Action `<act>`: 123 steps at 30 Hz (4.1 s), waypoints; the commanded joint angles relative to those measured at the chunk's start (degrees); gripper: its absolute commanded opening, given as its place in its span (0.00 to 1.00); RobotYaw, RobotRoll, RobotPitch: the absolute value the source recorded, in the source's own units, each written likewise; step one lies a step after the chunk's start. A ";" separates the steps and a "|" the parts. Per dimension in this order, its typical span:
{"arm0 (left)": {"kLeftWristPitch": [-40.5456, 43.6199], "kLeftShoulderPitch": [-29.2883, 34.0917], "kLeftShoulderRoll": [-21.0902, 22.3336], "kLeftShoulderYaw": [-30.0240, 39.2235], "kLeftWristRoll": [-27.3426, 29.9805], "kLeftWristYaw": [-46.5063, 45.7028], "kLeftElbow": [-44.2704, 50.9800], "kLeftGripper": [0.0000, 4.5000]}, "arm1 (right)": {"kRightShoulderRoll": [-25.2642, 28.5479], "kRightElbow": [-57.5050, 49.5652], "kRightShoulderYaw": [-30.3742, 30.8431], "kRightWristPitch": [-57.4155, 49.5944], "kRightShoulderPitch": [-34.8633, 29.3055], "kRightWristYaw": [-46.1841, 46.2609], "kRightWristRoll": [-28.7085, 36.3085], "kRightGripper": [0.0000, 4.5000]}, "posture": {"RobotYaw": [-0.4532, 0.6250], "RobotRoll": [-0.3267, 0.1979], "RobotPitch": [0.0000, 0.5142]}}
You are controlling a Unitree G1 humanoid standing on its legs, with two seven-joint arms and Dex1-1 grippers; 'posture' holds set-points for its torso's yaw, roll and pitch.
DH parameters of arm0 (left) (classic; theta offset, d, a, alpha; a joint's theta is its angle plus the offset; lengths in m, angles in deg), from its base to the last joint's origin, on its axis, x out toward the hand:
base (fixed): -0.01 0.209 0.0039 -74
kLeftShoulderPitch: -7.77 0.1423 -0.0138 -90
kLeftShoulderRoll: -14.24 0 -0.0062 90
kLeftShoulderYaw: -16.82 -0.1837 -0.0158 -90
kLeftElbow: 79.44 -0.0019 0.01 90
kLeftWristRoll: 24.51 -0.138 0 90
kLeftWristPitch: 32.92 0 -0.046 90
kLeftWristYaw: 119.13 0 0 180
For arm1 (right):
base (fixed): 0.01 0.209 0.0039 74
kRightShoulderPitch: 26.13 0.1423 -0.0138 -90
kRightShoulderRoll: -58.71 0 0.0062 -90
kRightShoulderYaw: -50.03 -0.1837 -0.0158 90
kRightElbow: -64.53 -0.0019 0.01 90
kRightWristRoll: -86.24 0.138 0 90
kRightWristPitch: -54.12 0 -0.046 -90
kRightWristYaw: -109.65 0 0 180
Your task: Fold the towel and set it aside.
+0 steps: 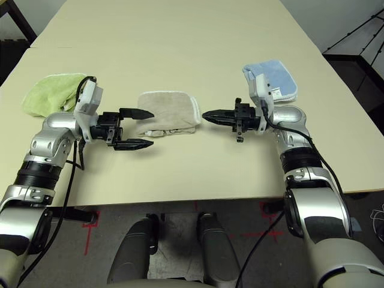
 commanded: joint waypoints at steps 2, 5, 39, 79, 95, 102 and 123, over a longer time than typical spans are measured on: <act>-3.19 -1.96 -1.01 0.21 -1.18 1.35 -4.11 0.53 | -0.69 0.74 0.54 0.33 0.27 -0.30 -0.52 0.00 | 0.45 0.62 0.38; -3.53 -3.83 -1.40 0.50 -1.25 1.71 -6.53 0.27 | -1.45 0.66 0.28 -0.52 0.99 0.22 -0.22 0.00 | 0.46 0.62 0.38; -11.68 -12.24 -5.90 0.76 -15.50 -6.61 -35.25 0.01 | -9.88 22.42 2.32 4.91 6.43 20.08 -12.28 0.00 | 0.48 0.62 0.34; -4.40 -15.39 -11.59 6.74 -16.33 -29.24 -37.73 0.01 | -18.24 25.60 1.73 -2.41 12.57 46.89 -18.59 0.00 | 0.47 0.62 0.35; -5.91 -14.19 -7.45 5.87 -18.96 -31.29 -39.75 0.01 | -14.08 26.12 0.97 -4.09 12.53 49.58 -19.18 0.00 | 0.47 0.62 0.35; -6.51 -15.11 -6.95 7.06 -16.94 -27.82 -38.11 0.01 | -12.42 24.33 -2.93 -2.66 13.25 43.32 -14.45 0.00 | 0.47 0.62 0.35; 3.39 0.00 3.89 7.55 -3.97 -2.03 -0.47 0.66 | 2.80 11.91 -4.13 1.35 5.72 3.90 -6.34 0.67 | 0.47 0.62 0.32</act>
